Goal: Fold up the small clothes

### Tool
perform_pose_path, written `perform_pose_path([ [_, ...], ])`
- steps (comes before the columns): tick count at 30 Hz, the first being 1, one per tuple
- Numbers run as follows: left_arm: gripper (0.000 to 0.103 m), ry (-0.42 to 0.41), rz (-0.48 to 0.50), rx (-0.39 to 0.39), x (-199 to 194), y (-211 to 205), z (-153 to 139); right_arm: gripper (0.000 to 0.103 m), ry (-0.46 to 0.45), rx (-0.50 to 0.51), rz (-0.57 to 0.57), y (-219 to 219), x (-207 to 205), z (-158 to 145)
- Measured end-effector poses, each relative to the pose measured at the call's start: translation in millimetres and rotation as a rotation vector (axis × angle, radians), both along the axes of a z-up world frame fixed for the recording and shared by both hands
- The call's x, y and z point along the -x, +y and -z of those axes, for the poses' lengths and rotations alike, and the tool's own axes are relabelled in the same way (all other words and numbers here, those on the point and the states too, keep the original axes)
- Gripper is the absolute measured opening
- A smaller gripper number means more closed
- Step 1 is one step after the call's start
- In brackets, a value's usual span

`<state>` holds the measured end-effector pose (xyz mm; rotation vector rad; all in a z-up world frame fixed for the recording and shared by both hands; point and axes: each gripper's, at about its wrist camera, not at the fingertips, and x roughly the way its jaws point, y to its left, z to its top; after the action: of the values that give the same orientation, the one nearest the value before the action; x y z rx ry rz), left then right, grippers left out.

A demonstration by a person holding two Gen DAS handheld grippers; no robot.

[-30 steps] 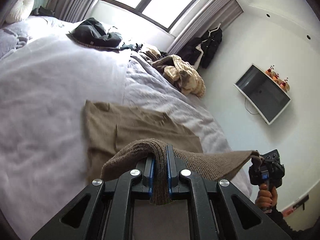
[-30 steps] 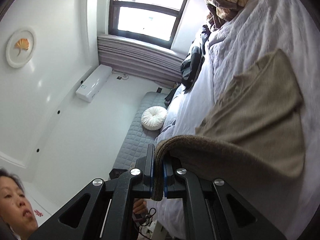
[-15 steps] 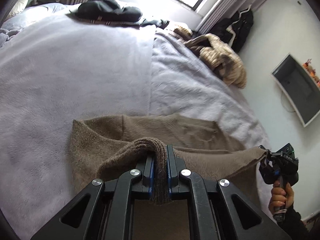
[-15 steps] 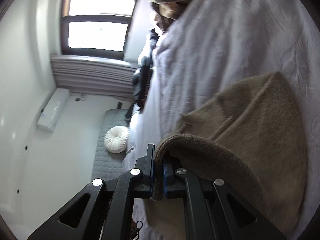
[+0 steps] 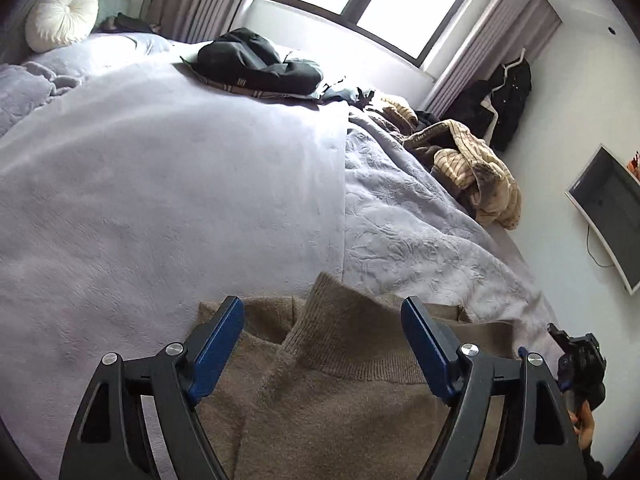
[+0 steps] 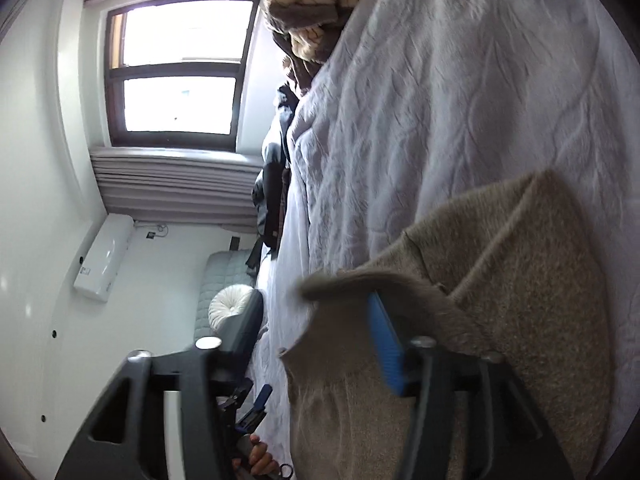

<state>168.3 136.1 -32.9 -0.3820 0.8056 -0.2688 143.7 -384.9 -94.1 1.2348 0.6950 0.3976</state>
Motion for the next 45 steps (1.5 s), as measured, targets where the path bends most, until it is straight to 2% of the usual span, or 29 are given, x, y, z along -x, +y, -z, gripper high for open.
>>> perform_pose_path([
  [1,0.082,-0.001,0.036,-0.021,3,-5,-1,0.060,-0.009,0.013,-0.008,2,3,-5],
  [3,0.081,0.001,0.082,-0.057,4,-13,1,0.045,-0.005,0.051,-0.045,9,3,-10],
  [6,0.082,0.038,0.157,-0.087,4,-33,16,0.040,0.034,0.120,-0.093,21,-5,-6],
  [9,0.082,0.098,0.137,-0.109,0,-44,44,0.040,0.109,0.227,-0.104,29,-9,7],
  [11,0.082,0.135,0.113,-0.142,-3,-43,58,0.030,0.145,0.315,-0.093,29,-8,12],
  [14,0.082,0.143,0.130,-0.144,3,-37,61,0.032,0.150,0.361,-0.066,19,1,10],
  [17,0.082,0.145,0.118,-0.243,15,-30,55,0.033,0.172,0.382,-0.029,4,14,5],
  [18,0.082,0.156,0.116,-0.250,18,-24,54,0.036,0.174,0.373,-0.021,-1,22,4],
  [21,0.082,0.199,0.098,-0.197,36,-2,50,0.048,0.165,0.380,-0.013,-3,51,-7],
  [23,0.082,0.223,0.083,-0.160,55,11,44,0.052,0.142,0.393,-0.022,1,75,-15],
  [25,0.082,0.238,0.097,-0.100,78,22,41,0.054,0.116,0.364,-0.039,9,108,-20],
  [27,0.081,0.248,0.111,-0.082,93,26,41,0.057,0.113,0.325,-0.061,20,141,-18],
  [31,0.081,0.273,0.126,-0.032,117,32,46,0.057,0.156,0.316,-0.079,36,188,-11],
  [35,0.081,0.292,0.128,0.000,127,30,54,0.057,0.191,0.295,-0.024,32,222,-4],
  [40,0.081,0.289,0.176,0.031,132,19,52,0.057,0.226,0.245,0.051,19,223,5],
  [43,0.058,0.305,0.189,0.047,129,19,55,0.057,0.242,0.248,0.090,17,211,11],
  [44,0.038,0.321,0.182,0.041,126,20,57,0.057,0.248,0.241,0.095,18,206,14],
  [45,0.017,0.340,0.169,0.035,124,23,61,0.048,0.245,0.239,0.089,21,200,17],
])
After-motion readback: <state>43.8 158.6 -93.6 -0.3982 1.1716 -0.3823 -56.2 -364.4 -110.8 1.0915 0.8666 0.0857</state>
